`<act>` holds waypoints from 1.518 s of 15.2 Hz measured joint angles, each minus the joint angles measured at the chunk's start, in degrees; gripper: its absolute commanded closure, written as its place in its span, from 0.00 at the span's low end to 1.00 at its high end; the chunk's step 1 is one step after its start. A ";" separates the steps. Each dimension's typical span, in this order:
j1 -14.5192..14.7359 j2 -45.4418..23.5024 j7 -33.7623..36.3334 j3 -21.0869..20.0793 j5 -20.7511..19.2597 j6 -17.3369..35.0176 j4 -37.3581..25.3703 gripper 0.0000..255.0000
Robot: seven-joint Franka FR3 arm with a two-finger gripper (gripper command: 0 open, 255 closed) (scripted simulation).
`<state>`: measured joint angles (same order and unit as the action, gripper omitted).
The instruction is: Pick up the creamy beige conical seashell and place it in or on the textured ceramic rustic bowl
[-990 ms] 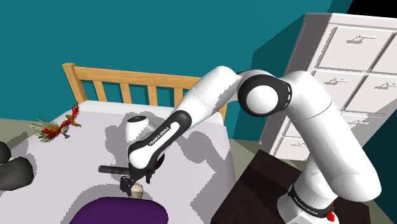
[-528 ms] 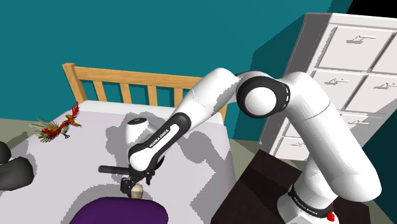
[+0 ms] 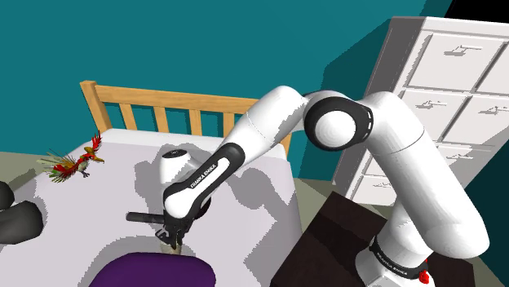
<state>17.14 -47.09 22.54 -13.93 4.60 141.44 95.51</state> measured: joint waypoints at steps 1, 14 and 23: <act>0.05 -0.04 0.06 0.01 -0.02 -0.11 -0.14 1.00; 3.03 -5.85 7.50 4.33 -1.30 -6.21 -11.88 0.00; 4.27 -11.41 8.99 5.24 -1.71 -4.96 -16.25 0.00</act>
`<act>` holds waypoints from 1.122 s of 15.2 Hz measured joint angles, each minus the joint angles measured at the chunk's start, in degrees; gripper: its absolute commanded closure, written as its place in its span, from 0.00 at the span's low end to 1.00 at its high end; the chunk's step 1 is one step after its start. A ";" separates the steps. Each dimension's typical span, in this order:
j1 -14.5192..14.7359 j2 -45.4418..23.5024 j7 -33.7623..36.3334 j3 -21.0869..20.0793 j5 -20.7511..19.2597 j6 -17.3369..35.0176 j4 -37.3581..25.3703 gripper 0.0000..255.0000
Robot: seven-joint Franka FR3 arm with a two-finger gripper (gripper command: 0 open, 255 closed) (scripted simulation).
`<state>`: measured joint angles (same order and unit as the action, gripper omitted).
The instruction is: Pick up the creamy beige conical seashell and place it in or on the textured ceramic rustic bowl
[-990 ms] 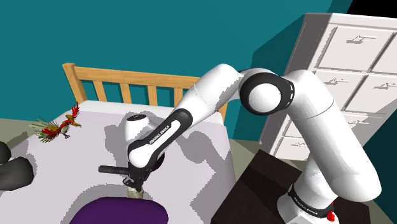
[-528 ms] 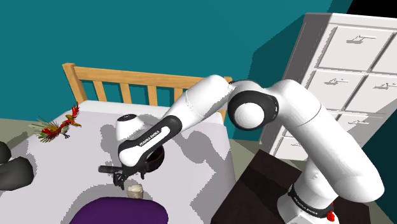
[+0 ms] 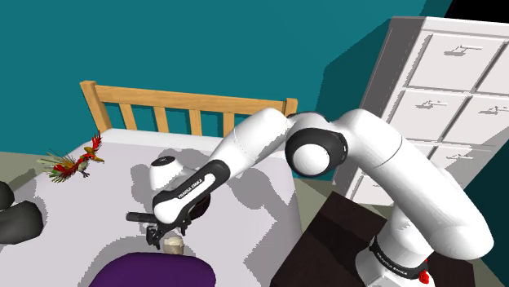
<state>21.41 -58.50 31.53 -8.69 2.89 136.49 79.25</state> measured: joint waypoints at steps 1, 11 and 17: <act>0.01 -0.09 -0.02 -0.01 0.00 0.05 -0.06 0.00; 0.00 -0.20 -0.02 0.01 -0.02 0.05 -0.17 1.00; -0.03 0.19 0.00 0.00 0.00 -0.05 0.14 1.00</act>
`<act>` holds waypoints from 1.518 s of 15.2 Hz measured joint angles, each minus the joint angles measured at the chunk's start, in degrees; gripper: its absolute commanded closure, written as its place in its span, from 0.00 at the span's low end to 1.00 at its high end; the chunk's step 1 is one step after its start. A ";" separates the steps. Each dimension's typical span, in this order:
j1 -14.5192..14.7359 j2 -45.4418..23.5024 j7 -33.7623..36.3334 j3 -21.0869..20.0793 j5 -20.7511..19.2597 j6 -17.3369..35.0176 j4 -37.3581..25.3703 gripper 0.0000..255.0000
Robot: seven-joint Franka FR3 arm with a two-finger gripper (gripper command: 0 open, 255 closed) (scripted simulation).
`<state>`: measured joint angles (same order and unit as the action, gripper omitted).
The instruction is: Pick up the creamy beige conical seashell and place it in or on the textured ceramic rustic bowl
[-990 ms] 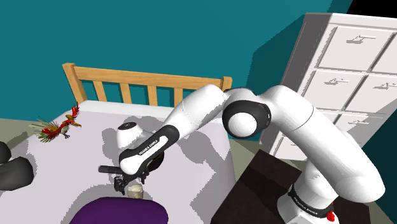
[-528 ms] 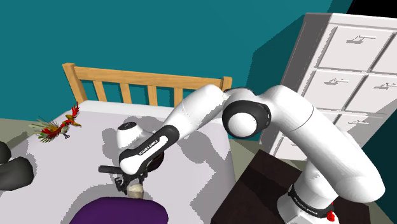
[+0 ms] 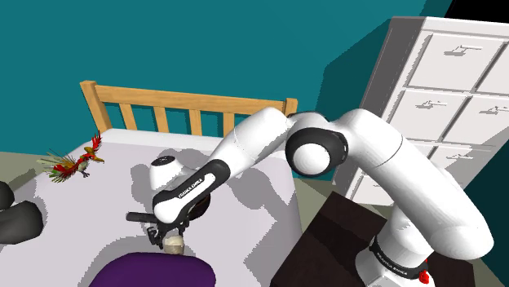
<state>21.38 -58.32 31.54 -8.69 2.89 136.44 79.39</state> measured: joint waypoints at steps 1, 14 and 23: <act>0.02 0.40 0.09 -0.02 0.01 -0.29 0.09 1.00; -0.59 8.22 0.64 -0.44 0.33 -4.71 3.44 1.00; -0.85 13.27 1.21 -0.75 0.57 -8.34 4.79 1.00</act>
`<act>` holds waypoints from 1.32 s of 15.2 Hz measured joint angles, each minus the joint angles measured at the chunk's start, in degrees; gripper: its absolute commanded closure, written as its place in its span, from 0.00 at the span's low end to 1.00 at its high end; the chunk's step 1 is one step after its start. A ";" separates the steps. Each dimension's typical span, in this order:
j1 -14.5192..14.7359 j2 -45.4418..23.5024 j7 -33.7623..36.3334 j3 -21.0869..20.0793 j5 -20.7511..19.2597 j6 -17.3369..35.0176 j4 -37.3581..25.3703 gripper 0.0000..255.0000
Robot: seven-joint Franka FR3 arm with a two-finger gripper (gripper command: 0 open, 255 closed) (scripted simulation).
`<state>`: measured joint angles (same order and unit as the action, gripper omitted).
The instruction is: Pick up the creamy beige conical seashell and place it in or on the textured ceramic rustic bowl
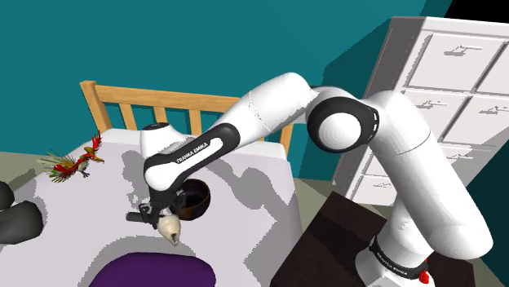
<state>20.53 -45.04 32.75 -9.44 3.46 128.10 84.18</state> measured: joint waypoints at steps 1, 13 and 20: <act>-0.04 0.43 0.03 -0.02 0.02 -0.52 -0.10 1.00; -0.30 5.27 0.70 -0.33 0.26 -6.36 -1.16 1.00; -5.58 2.61 -5.61 0.92 0.52 -10.15 -6.62 1.00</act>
<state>14.95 -42.43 27.13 -8.52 3.99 117.95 77.56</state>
